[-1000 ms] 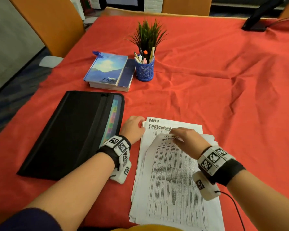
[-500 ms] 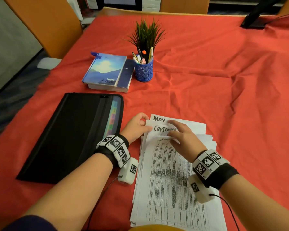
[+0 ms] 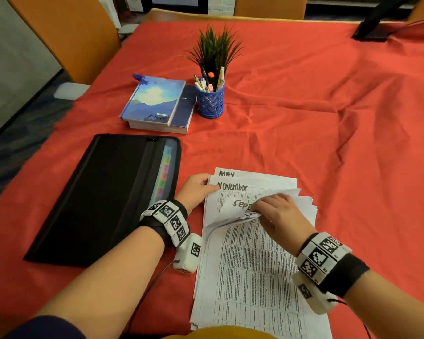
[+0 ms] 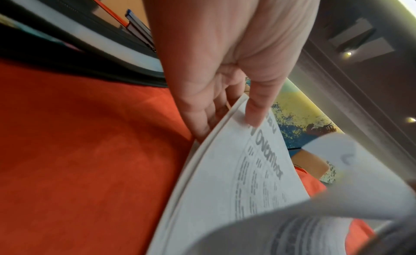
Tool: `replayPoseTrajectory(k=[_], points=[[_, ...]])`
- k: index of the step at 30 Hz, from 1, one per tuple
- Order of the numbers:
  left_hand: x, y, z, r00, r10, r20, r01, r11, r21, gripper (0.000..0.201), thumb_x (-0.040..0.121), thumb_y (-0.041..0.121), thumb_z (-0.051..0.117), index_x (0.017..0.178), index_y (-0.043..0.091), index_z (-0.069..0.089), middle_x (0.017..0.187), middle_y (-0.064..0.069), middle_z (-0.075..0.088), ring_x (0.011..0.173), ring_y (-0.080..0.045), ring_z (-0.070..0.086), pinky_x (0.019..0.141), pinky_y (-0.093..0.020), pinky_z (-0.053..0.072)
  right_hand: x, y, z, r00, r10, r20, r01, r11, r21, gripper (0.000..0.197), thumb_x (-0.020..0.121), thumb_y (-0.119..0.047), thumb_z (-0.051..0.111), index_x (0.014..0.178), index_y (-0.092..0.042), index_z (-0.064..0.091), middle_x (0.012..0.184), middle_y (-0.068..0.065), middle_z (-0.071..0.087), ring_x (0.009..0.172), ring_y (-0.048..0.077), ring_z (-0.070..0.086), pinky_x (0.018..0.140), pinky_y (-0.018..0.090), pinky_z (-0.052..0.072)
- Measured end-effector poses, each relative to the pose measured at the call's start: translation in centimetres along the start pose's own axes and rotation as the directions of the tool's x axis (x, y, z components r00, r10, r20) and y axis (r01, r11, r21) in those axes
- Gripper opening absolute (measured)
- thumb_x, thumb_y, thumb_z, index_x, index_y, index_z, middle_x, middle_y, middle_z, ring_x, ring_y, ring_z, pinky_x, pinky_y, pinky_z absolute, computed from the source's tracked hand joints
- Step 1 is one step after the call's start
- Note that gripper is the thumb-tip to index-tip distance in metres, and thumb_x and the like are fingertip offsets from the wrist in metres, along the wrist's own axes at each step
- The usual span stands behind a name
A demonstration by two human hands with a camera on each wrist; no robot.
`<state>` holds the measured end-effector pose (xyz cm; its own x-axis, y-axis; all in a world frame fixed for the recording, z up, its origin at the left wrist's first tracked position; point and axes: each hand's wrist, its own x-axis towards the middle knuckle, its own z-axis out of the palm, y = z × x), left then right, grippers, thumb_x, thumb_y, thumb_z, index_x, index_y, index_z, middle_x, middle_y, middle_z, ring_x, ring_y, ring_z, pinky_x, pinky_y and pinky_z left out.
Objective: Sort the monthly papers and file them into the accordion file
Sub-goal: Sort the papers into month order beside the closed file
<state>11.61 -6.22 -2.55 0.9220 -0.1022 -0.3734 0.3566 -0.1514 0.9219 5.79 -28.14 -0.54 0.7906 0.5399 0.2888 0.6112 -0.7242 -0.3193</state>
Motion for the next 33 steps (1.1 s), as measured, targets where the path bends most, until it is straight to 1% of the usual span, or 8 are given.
replayPoseTrajectory(k=[4,6,10,14,16,22,27,33], points=[[-0.4,-0.2,0.4,0.999,0.004,0.037,-0.006,0.999,0.048,0.038,0.083,-0.016,0.051,0.118,0.0,0.053,0.114,-0.015,0.063,0.102,-0.025,0.061,0.081,-0.028,0.052,-0.3,0.1,-0.1,0.986,0.16,-0.034,-0.155,0.981,0.116,0.045,0.077,0.001,0.064,0.111,-0.019,0.042,0.086,0.001,0.068,0.076,0.022,0.064,0.081,0.035,0.043],[-0.5,-0.2,0.5,1.0,0.02,0.01,-0.02,0.999,0.027,0.045,0.08,-0.016,0.056,0.122,-0.001,0.052,0.117,-0.016,0.064,0.104,-0.026,0.063,0.085,-0.034,0.053,0.1,0.3,0.2,0.978,0.205,-0.048,-0.197,0.971,0.132,0.046,0.074,0.003,0.068,0.115,-0.012,0.051,0.089,0.003,0.069,0.08,0.022,0.065,0.081,0.034,0.04],[-0.7,-0.1,0.8,0.999,0.04,-0.026,-0.04,0.999,-0.019,0.044,0.075,-0.012,0.067,0.115,0.004,0.056,0.114,-0.015,0.066,0.103,-0.025,0.064,0.091,-0.038,0.052,0.9,0.7,0.7,0.984,0.128,-0.125,-0.125,0.992,0.031,0.027,0.065,0.001,0.078,0.087,-0.01,0.067,0.095,0.006,0.066,0.083,0.026,0.066,0.078,0.038,0.042],[-0.8,0.0,0.9,0.999,0.035,-0.017,-0.035,0.999,0.014,0.045,0.072,-0.009,0.072,0.113,0.001,0.057,0.112,-0.014,0.066,0.097,-0.02,0.063,0.087,-0.032,0.052,1.6,0.8,1.0,0.984,0.152,-0.087,-0.151,0.988,0.023,0.022,0.064,-0.003,0.079,0.08,-0.011,0.065,0.121,0.016,0.058,0.104,0.035,0.058,0.09,0.054,0.041],[-0.7,-0.1,0.9,0.999,0.035,-0.004,-0.035,0.999,0.02,0.047,0.071,-0.007,0.075,0.115,0.0,0.057,0.113,-0.013,0.066,0.097,-0.018,0.063,0.086,-0.029,0.051,2.0,1.1,1.3,0.99,0.132,-0.056,-0.129,0.99,0.05,0.023,0.063,0.0,0.078,0.08,-0.009,0.065,0.12,0.018,0.059,0.1,0.036,0.06,0.089,0.057,0.044],[-0.7,-0.2,0.4,1.0,0.009,0.01,-0.008,0.994,-0.112,0.03,0.084,0.004,0.066,0.114,0.003,0.061,0.113,-0.013,0.067,0.096,-0.021,0.066,0.084,-0.03,0.054,1.2,0.7,0.7,0.991,0.099,-0.094,-0.091,0.992,0.092,0.023,0.065,0.005,0.076,0.083,-0.005,0.065,0.103,0.014,0.063,0.085,0.03,0.064,0.074,0.034,0.052],[-0.7,-0.3,0.2,0.999,-0.036,-0.004,0.035,0.984,-0.172,0.027,0.091,0.001,0.054,0.118,-0.001,0.057,0.113,-0.016,0.065,0.083,-0.012,0.065,0.068,-0.019,0.055,0.0,0.5,0.6,0.994,0.017,-0.107,-0.009,0.997,0.074,0.02,0.068,0.006,0.067,0.085,-0.004,0.065,0.087,0.01,0.062,0.072,0.03,0.06,0.067,0.031,0.049],[-0.8,0.0,0.4,1.0,-0.006,0.004,0.007,0.99,-0.141,0.024,0.083,-0.005,0.062,0.105,0.004,0.061,0.105,-0.014,0.068,0.088,-0.02,0.065,0.072,-0.024,0.054,0.5,0.3,0.2,0.986,0.147,-0.077,-0.135,0.981,0.136,0.026,0.069,0.005,0.072,0.087,-0.006,0.059,0.112,0.017,0.054,0.062,0.016,0.054,0.064,0.019,0.04]])
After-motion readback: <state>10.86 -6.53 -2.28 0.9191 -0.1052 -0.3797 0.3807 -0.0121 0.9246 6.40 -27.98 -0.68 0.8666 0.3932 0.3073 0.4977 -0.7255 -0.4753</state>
